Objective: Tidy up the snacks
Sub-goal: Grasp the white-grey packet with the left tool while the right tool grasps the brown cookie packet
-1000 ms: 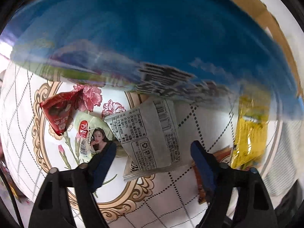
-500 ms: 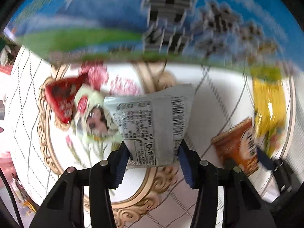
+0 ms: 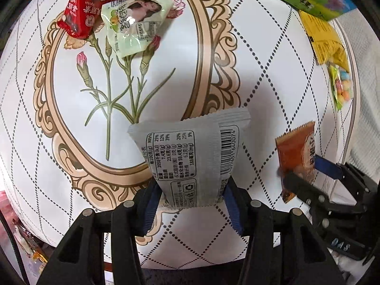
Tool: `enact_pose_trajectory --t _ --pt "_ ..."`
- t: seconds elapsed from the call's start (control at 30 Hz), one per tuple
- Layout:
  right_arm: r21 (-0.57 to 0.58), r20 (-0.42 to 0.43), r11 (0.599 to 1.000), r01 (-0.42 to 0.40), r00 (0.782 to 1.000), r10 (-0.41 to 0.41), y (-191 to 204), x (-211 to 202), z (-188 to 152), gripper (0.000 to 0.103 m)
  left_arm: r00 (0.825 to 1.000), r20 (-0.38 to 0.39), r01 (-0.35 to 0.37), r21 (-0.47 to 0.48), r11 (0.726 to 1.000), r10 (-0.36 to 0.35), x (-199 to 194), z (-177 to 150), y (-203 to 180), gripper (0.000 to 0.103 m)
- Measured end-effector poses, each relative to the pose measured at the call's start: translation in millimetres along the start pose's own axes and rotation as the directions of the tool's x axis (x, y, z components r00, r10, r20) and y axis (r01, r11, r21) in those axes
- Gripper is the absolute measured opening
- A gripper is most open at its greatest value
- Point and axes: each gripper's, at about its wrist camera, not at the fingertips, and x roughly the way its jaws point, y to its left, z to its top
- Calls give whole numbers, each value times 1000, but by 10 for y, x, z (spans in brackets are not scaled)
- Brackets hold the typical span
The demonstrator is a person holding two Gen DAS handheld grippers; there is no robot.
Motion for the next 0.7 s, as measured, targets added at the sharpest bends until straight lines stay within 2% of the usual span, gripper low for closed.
enact_pose_trajectory --t 0.13,0.23,0.3,0.33,0.43,0.57,0.6,0.7 --pt "-103 34 986 129 991 -126 233 66 30 77 1000 -2 10 -27 1000 -10 -10 315 213 56" --pt "-82 83 981 175 982 -168 329 176 19 74 1000 9 -20 -22 1000 20 28 433 137 56" --pt "-14 83 993 116 990 -114 302 157 26 69 999 20 -29 -30 999 29 26 457 76 56" --pt "53 79 998 38 996 -42 234 122 40 69 999 27 -25 -33 999 26 17 468 51 56" --pt "157 61 985 -65 997 56 75 76 78 69 1000 27 -13 -38 999 14 39 430 55 56" --pt "136 44 990 -37 999 32 5 49 110 69 1000 18 -2 -42 999 3 51 447 150 56" --pt "112 43 994 -19 999 14 53 58 113 70 1000 5 28 -74 997 -28 75 443 144 56" --pt "27 36 998 56 998 -57 241 126 75 73 1000 8 15 -60 998 -14 45 461 146 56"
